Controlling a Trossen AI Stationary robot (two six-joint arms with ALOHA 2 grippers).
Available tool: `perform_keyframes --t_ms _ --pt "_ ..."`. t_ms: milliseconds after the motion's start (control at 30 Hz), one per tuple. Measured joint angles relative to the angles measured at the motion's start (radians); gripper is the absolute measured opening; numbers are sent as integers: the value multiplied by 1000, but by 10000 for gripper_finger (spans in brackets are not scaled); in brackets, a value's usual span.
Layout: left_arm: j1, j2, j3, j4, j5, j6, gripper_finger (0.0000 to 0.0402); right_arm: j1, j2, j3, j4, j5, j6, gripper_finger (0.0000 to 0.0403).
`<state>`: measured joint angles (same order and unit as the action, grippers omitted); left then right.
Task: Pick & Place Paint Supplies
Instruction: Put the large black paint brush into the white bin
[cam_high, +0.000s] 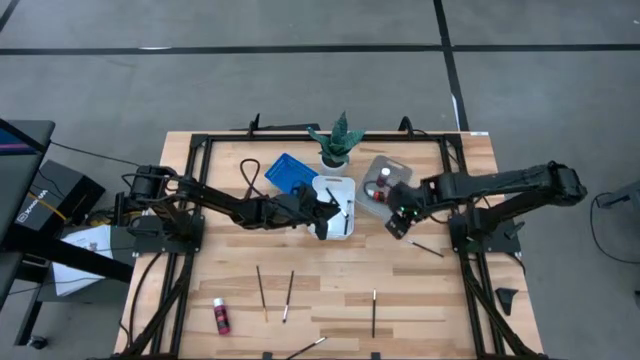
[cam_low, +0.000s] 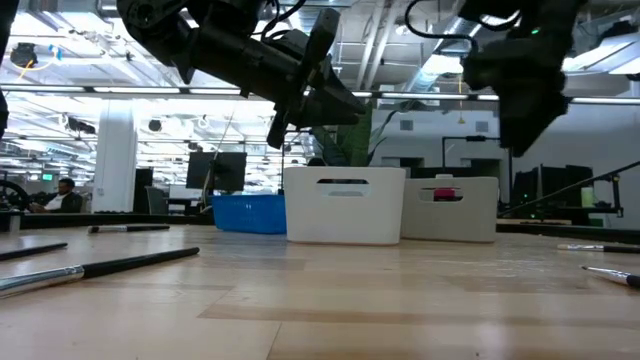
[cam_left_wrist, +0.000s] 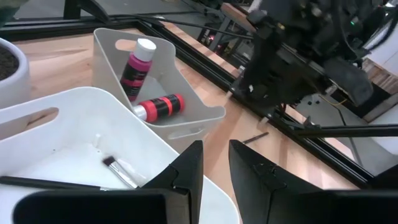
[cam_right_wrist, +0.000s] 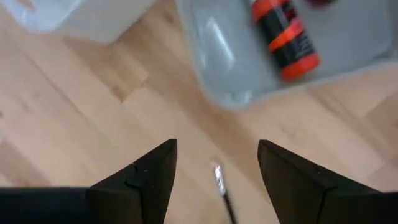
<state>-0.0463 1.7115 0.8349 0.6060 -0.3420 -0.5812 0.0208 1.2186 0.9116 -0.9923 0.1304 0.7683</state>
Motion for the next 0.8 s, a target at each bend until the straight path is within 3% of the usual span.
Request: perform_keyframes --t_ms 267,500,800 --pt "0 0 0 0 0 0 71 106 0 0 -58 -3 191 221" --pt "0 0 0 0 0 0 71 102 0 0 -166 2 312 221" --pt "0 0 0 0 0 0 71 97 35 0 -87 5 73 221"
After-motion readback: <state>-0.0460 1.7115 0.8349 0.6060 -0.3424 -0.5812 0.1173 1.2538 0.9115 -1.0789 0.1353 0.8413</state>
